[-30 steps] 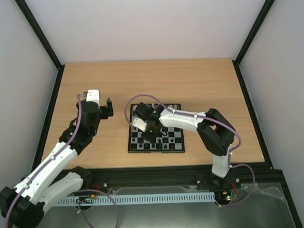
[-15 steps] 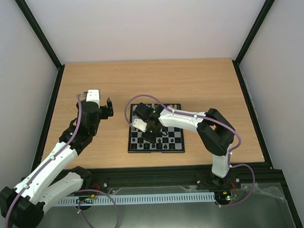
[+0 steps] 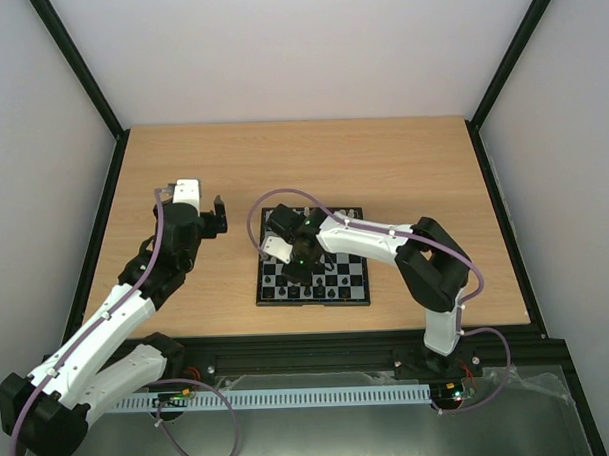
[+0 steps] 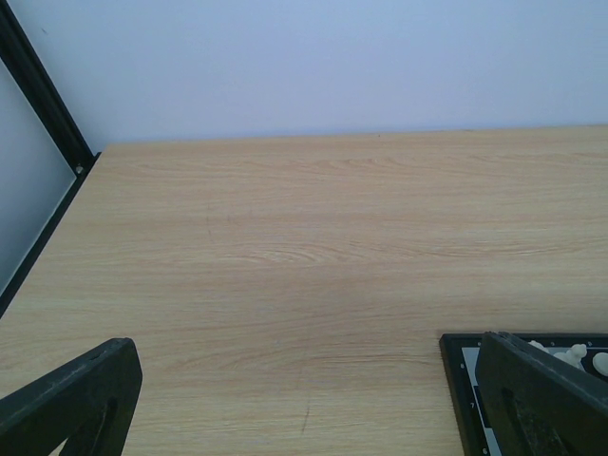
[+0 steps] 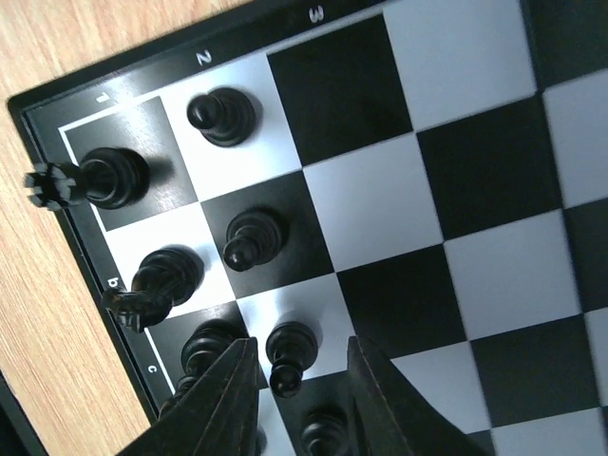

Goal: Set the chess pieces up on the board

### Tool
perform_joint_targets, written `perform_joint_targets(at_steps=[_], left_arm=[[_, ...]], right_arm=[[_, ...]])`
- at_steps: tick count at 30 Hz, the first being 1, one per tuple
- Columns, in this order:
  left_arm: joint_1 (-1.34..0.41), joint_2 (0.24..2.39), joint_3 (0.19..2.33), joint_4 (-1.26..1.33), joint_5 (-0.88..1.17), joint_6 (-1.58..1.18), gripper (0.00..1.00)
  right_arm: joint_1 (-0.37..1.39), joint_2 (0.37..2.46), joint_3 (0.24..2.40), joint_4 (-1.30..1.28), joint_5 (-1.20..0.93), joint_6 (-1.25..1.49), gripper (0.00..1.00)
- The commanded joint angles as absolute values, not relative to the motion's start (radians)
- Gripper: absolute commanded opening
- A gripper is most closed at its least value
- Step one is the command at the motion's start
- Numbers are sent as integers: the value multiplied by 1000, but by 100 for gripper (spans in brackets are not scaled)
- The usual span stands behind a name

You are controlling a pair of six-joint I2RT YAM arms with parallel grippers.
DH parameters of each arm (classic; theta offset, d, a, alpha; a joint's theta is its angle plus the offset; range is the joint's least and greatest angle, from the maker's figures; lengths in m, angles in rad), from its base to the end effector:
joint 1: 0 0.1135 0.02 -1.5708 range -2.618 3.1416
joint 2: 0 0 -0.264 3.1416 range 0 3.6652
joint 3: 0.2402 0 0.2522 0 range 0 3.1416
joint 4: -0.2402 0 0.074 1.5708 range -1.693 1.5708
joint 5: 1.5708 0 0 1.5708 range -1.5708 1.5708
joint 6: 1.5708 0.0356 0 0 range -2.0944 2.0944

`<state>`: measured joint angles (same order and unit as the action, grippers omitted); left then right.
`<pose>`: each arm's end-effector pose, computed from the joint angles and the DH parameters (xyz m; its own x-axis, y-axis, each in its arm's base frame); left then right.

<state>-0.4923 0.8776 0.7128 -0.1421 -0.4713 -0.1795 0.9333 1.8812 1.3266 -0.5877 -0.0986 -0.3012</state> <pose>0.1870 -0.0820 0.3036 -0.2690 -0.0362 -0.9625 -0.0085 0.9993 -0.0352 0.2269 0.3122 0.1874 -0.2726 -0.8640 -0.4234 -0.9475 0.3174 -0.0378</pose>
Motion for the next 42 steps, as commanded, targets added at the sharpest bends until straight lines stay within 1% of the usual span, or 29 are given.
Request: perform_joint_targets(at_steps=[1, 5, 13, 24, 38, 42], left_arm=[[-486, 877, 707, -143, -473, -176, 99], [-488, 878, 707, -142, -469, -175, 99], [-488, 879, 704, -143, -461, -171, 99], [-488, 887, 707, -143, -451, -170, 99], [-488, 892, 707, -143, -440, -167, 99], [-488, 892, 707, -143, -437, -167, 99]], right_arm=[[930, 1831, 1391, -667, -94, -322, 30], [877, 1806, 1441, -686, -122, -316, 33], [770, 1852, 1502, -599, -74, -214, 30], [767, 1983, 1549, -577, -60, -189, 30], [767, 2078, 1578, -560, -50, -172, 31], [766, 2096, 1578, -560, -49, -174, 27]])
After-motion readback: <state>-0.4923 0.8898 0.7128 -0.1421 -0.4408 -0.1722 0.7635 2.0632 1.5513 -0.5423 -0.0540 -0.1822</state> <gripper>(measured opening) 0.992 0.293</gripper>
